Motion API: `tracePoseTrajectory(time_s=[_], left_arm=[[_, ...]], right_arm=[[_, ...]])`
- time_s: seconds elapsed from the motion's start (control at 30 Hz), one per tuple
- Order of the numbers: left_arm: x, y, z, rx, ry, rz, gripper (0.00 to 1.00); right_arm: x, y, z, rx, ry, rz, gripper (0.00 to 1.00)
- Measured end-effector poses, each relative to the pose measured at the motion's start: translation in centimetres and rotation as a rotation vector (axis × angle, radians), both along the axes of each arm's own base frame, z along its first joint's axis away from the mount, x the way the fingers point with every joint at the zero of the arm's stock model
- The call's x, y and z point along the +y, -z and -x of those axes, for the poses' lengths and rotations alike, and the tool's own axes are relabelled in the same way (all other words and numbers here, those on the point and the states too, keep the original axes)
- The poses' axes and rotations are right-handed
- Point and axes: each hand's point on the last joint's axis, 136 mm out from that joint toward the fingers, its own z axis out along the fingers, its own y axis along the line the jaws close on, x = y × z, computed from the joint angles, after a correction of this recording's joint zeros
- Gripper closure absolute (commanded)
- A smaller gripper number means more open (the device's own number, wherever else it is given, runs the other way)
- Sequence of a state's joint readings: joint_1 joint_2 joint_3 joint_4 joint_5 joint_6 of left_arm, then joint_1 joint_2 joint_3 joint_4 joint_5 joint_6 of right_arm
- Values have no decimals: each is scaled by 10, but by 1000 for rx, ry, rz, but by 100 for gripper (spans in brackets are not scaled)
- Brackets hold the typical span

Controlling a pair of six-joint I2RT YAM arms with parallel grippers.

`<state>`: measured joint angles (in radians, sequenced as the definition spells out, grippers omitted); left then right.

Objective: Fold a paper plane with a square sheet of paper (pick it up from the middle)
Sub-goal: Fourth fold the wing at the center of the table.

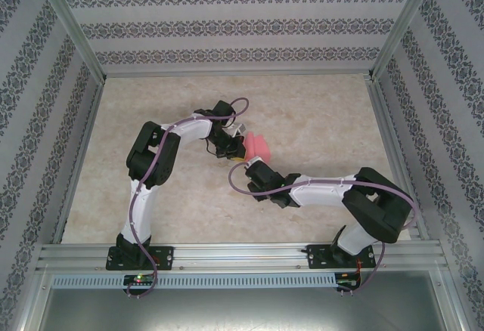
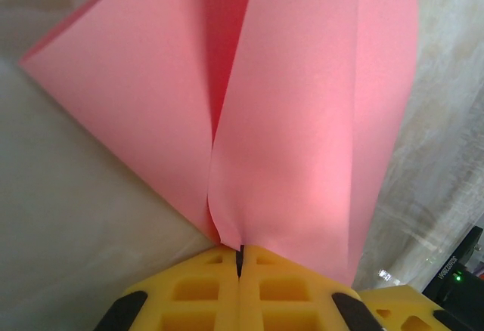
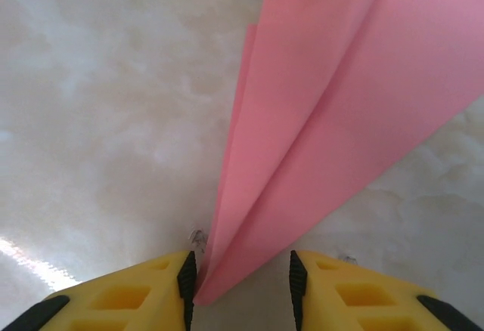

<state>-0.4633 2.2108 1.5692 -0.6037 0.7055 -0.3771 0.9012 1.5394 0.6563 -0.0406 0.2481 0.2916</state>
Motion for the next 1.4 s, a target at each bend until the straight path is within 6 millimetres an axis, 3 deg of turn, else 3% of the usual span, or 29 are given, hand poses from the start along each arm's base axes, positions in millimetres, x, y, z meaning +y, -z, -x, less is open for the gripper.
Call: tracePoseTrajectory(time_s=[0.27,0.5,0.73,1.07,1.4], left_arm=[[0,0,0,5,7,-4,100],[0,1,0,6,8,-4,100],[0,1,0,5,9,-4,100],[0,1,0,5,9,-4,100],[0,1,0,3,15,-5,100]], right_arm=[[1,-43,-3,-65,3,-134,56],[-12,-70,-19,-61,77,-344,62],[-2,-66,-31,37,101,-511,71],[9,-24,-37,221,146,-614,81],[22,-7,-37,325,139,-679,85]])
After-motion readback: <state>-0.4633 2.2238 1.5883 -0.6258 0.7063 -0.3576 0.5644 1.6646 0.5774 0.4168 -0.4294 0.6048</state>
